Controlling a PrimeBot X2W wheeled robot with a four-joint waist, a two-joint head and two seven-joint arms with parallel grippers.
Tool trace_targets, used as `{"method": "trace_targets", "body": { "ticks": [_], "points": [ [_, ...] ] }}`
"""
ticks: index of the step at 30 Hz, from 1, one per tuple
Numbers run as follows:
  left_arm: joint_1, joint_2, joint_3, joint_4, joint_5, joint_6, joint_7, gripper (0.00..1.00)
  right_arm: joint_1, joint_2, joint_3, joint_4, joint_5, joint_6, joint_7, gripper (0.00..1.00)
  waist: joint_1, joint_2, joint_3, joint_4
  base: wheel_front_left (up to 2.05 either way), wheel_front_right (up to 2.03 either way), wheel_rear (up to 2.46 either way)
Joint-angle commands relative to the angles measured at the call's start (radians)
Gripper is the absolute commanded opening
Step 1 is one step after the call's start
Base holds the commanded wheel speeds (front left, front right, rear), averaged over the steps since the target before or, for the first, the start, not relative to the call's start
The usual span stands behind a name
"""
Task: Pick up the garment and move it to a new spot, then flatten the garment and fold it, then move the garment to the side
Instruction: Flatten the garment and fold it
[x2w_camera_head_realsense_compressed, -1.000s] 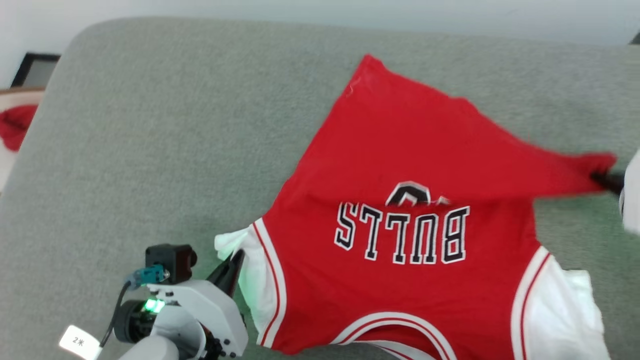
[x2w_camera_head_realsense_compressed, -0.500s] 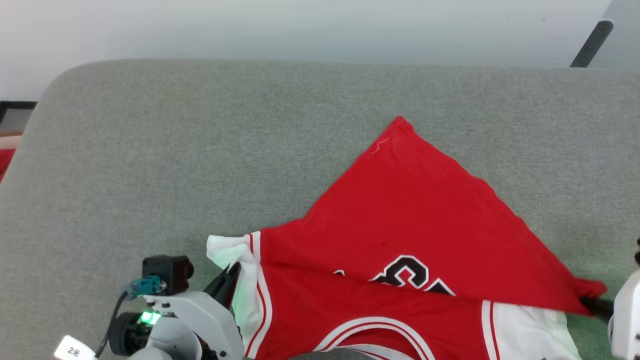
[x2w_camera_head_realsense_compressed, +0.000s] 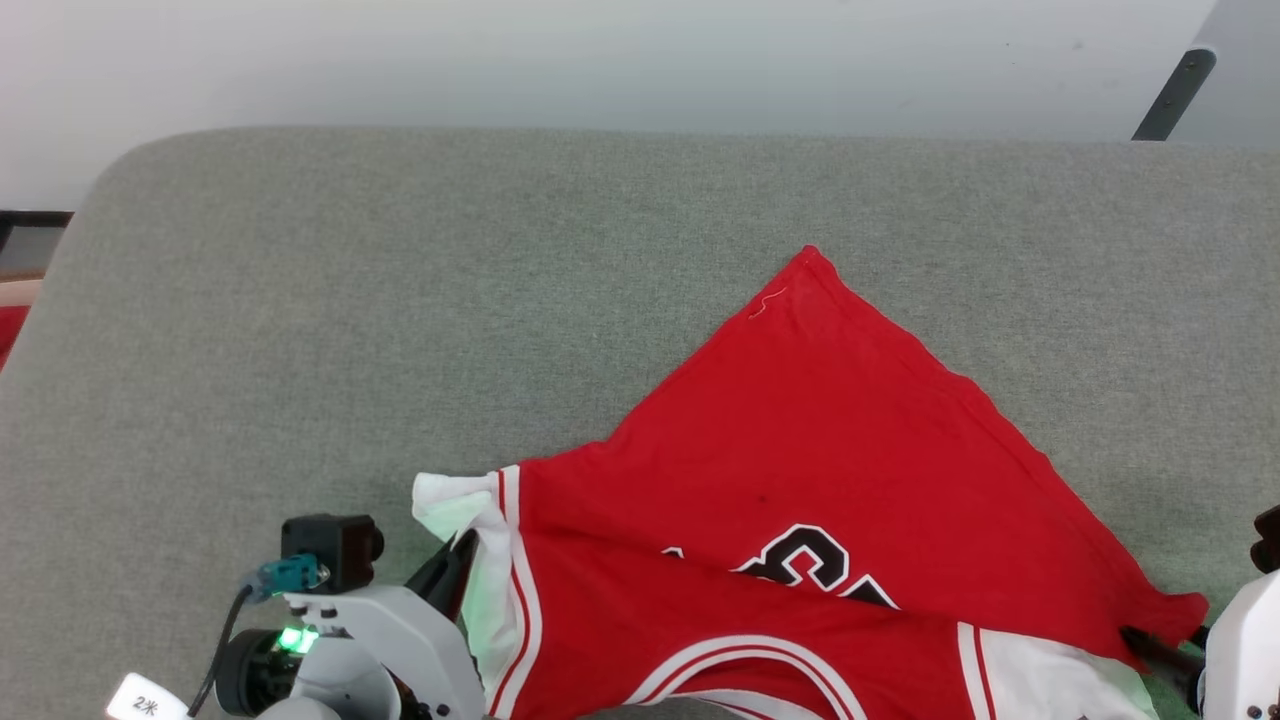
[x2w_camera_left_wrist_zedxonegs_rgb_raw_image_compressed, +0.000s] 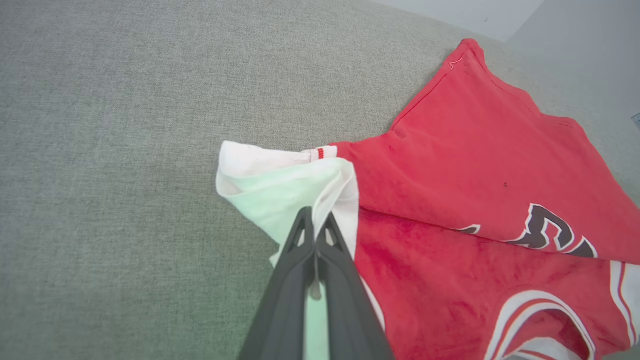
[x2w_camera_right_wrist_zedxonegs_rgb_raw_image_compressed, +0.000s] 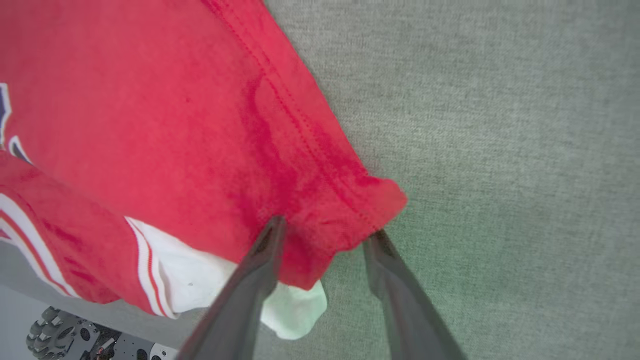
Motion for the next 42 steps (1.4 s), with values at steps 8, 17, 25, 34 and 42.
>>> {"method": "trace_targets", "body": {
  "ticks": [8,17,25,34,42],
  "points": [
    [0.006,-0.003,-0.001,0.001,-0.006,-0.005,-0.006,0.0,-0.015,0.012,-0.008,-0.131,-0.017,0.0,0.023,1.0,0.0,0.0,0.006,0.004,0.0,0.0,0.0],
    [-0.024,-0.025,-0.02,0.008,0.006,-0.02,-0.004,0.0,-0.224,-0.042,0.123,-0.16,-0.056,0.0,-0.048,1.0,0.0,0.0,0.022,0.044,0.0,0.0,0.0],
    [-0.088,-0.073,-0.056,0.039,0.022,-0.059,0.006,0.0,-0.521,-0.095,0.299,0.096,-0.039,0.0,-0.152,1.0,0.0,0.0,0.06,0.124,0.0,0.0,0.0],
    [-0.163,-0.151,-0.1,0.104,0.037,-0.115,0.001,0.0,-0.792,-0.13,0.485,0.431,0.009,0.0,-0.178,1.0,0.0,0.0,0.106,0.231,0.0,0.0,0.0],
    [-0.209,-0.206,-0.13,0.161,0.042,-0.159,-0.007,0.0,-0.936,-0.146,0.634,0.646,0.045,0.0,-0.161,1.0,0.0,0.0,0.145,0.307,0.0,0.0,0.0]
  ]
}}
